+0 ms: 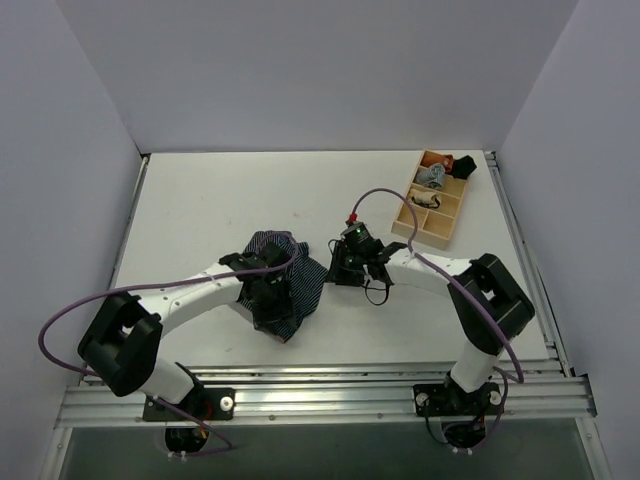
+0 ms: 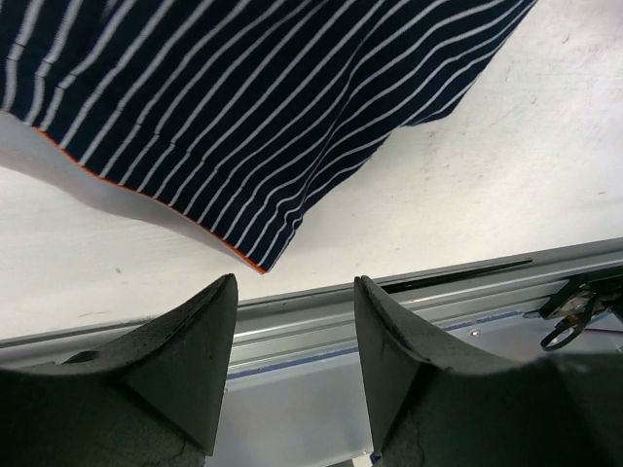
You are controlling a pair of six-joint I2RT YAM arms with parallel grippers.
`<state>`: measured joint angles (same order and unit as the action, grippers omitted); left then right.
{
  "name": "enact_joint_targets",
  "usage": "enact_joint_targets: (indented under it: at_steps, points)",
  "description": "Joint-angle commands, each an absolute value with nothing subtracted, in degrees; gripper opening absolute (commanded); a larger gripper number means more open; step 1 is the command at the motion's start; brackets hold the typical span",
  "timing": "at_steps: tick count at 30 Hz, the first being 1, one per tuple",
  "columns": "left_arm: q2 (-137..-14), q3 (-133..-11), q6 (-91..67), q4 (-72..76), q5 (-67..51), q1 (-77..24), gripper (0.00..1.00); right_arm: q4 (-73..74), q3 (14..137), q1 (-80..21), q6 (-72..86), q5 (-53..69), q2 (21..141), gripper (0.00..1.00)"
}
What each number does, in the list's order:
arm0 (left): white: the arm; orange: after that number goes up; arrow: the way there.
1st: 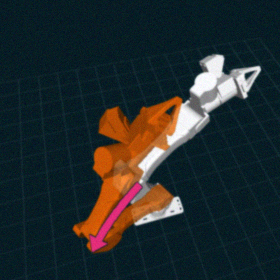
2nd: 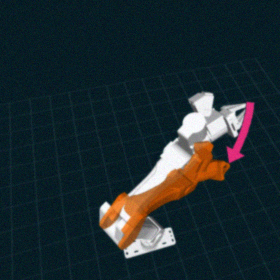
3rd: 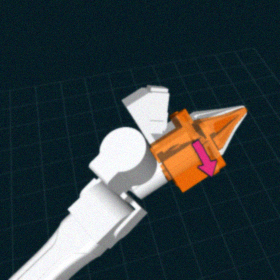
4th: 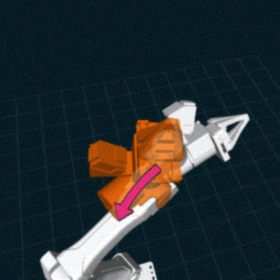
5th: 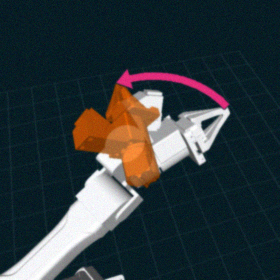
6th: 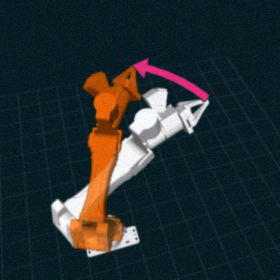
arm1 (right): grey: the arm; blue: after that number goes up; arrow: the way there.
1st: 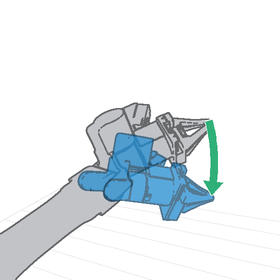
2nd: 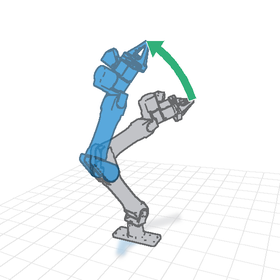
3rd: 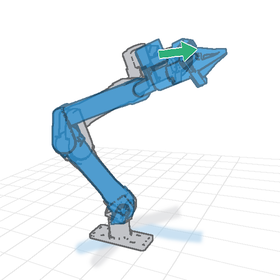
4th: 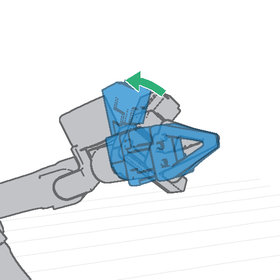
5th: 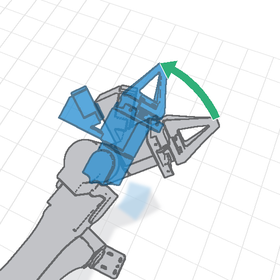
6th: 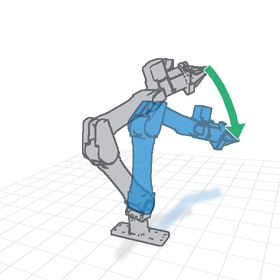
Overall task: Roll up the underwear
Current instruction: Flatten the underwear
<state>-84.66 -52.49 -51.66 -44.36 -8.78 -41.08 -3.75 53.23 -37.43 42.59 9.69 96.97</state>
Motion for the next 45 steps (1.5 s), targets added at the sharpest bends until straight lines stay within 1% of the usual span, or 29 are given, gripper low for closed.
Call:
enact_joint_targets:
  at_steps: [1,6,10,11,13,14,15,16,17,18,19,22,24,27,32,35,40,42,45]
  points:
    - [-83.41,-50.89,-52.91,-39.29,-7.56,-42.8,0.59,-8.17,55.02,-37.18,45.78,11.51,99.13,0.29]
    - [-84.64,-49.48,-53.7,-37.18,-6.6,-44.82,0.59,-9.83,55.81,-37.44,46.41,11.69,103.09,0.3]
    - [-86.13,-49.22,-53.61,-38.58,-5.37,-45.61,0.58,-11.16,56.77,-37.97,46.84,12.13,104.94,0.29]
    - [-86.57,-49.04,-53.44,-38.24,-5.36,-45.7,0.55,-11.25,56.95,-38.06,46.85,12.22,105.55,0.28]
    - [-87.01,-48.43,-53.44,-37.79,-4.75,-46.05,0.51,-12.13,56.87,-38.14,47.02,12.39,105.82,0.24]
    - [-87.36,-48.34,-53.44,-37.44,-4.57,-46.14,0.44,-12.13,57.04,-38.14,47.02,12.48,105.91,0.2]
    - [-87.45,-48.34,-53.44,-37.27,-4.4,-46.14,0.38,-11.08,57.39,-38.14,46.85,12.57,106.08,0.08]
    - [-87.63,-48.43,-53.44,-37.18,-3.96,-46.14,0.32,-10.29,57.83,-38.06,46.41,12.39,106.17,0.01]
    - [-87.89,-48.86,-53.35,-36.92,-3.87,-46.14,0.25,-9.24,58.88,-37.8,45.71,12.22,105.82,0.0]
    - [-87.98,-49.39,-53.18,-37.09,-3.78,-46.14,0.09,-6.62,59.32,-37.44,44.22,11.26,105.3,0.0]
    - [-87.98,-50.0,-52.83,-37.18,-3.87,-46.14,0.03,-5.11,59.85,-37.01,43.51,10.64,104.68,0.0]
    - [-86.75,-54.83,-50.81,-37.79,-5.09,-47.1,0.02,3.92,62.31,-33.93,40.09,7.75,100.21,0.0]
    - [-85.0,-60.27,-50.27,-39.28,-5.62,-47.98,0.02,12.08,64.06,-31.65,38.59,4.06,94.15,0.0]
    - [-82.28,-66.16,-50.71,-40.17,-7.47,-49.57,0.02,19.32,65.82,-28.4,34.56,0.62,85.45,0.0]
    - [-79.64,-70.57,-53.43,-38.86,-9.4,-51.15,0.02,32.05,71.36,-27.33,31.12,-5.43,76.4,0.0]
    - [-78.66,-71.54,-54.49,-37.53,-11.16,-51.33,0.02,35.67,74.96,-26.98,30.76,-7.11,73.58,0.0]
    - [-80.06,-75.49,-52.3,-40.86,-9.5,-49.67,0.02,34.11,81.02,-26.46,28.66,-7.03,75.75,0.0]
    - [-81.29,-76.81,-50.28,-42.35,-9.58,-47.65,0.02,32.26,84.8,-26.37,27.34,-5.55,79.7,0.0]
    - [-83.14,-79.36,-47.47,-45.0,-9.23,-41.68,0.02,29.45,90.85,-26.1,26.02,-2.74,85.85,0.0]
